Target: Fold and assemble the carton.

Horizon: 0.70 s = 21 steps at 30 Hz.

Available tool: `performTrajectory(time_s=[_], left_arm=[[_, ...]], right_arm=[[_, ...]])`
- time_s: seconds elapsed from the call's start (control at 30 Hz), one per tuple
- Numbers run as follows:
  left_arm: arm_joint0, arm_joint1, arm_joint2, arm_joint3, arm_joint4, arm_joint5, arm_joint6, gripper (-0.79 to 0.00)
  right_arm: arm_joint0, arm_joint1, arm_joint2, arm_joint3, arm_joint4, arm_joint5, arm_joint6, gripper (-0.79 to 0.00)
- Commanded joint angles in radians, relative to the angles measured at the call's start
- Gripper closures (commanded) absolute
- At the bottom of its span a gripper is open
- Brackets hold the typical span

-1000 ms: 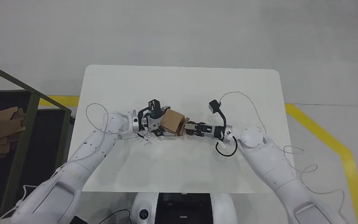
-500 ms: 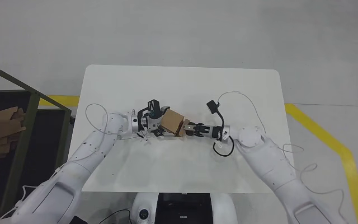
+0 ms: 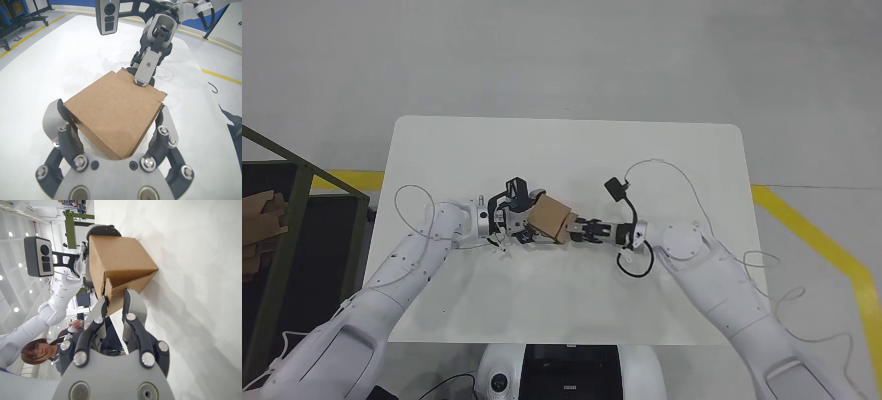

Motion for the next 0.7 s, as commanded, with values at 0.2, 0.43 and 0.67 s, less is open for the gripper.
performTrajectory(time_s=[0.2,0.43,0.67], left_arm=[[0.001,0.002,-0.002,-0.002,0.004,-0.003,0.007,-0.785],[0.001,0.002,-0.001,-0.003,0.006,-0.002,0.011,-0.785],[0.001,0.002,0.001,-0.004,0.009,-0.003,0.014,-0.785]], right_arm=[[0.003,-0.004,-0.001,-0.008,-0.011,0.004,-0.008,-0.129],[0.005,-0.002,0.003,-0.038,-0.054,0.026,-0.021,-0.126],[0.008,-0.004,0.000,-0.053,-0.073,0.058,-0.023,-0.120]])
